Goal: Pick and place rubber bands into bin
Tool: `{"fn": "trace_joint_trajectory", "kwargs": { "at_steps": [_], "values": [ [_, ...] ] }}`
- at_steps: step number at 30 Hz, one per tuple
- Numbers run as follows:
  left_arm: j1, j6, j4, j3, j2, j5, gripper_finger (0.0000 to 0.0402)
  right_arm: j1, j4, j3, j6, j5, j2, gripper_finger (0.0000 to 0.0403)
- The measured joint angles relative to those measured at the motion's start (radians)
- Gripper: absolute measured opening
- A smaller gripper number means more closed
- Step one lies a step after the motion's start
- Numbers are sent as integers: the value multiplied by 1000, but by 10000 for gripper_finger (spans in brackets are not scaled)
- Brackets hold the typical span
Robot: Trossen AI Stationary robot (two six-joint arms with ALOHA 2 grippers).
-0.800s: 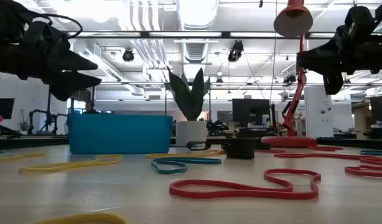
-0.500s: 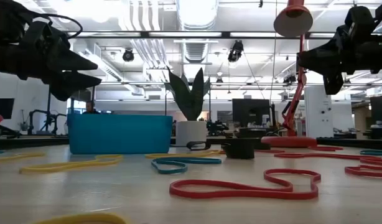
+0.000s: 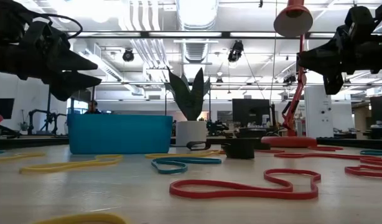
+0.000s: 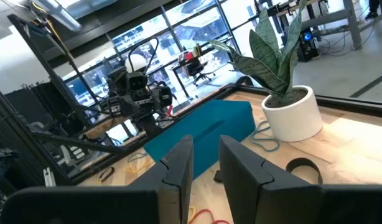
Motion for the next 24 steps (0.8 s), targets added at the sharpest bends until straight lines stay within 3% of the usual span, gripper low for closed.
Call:
{"fn": "trace_joint_trajectory", "kwargs": {
  "at_steps": [14, 17, 20, 24],
  "values": [
    [0, 0, 0, 0, 0, 0, 240, 0, 1, 0, 1, 0, 0, 68],
    [0, 0, 0, 0, 0, 0, 240, 0, 33, 0, 134, 3, 0, 68],
    [0, 0, 0, 0, 0, 0, 240, 0, 41, 1, 266, 66, 0, 68],
    [0, 0, 0, 0, 0, 0, 240, 0, 45, 1, 279, 210, 0, 68]
  ]
}}
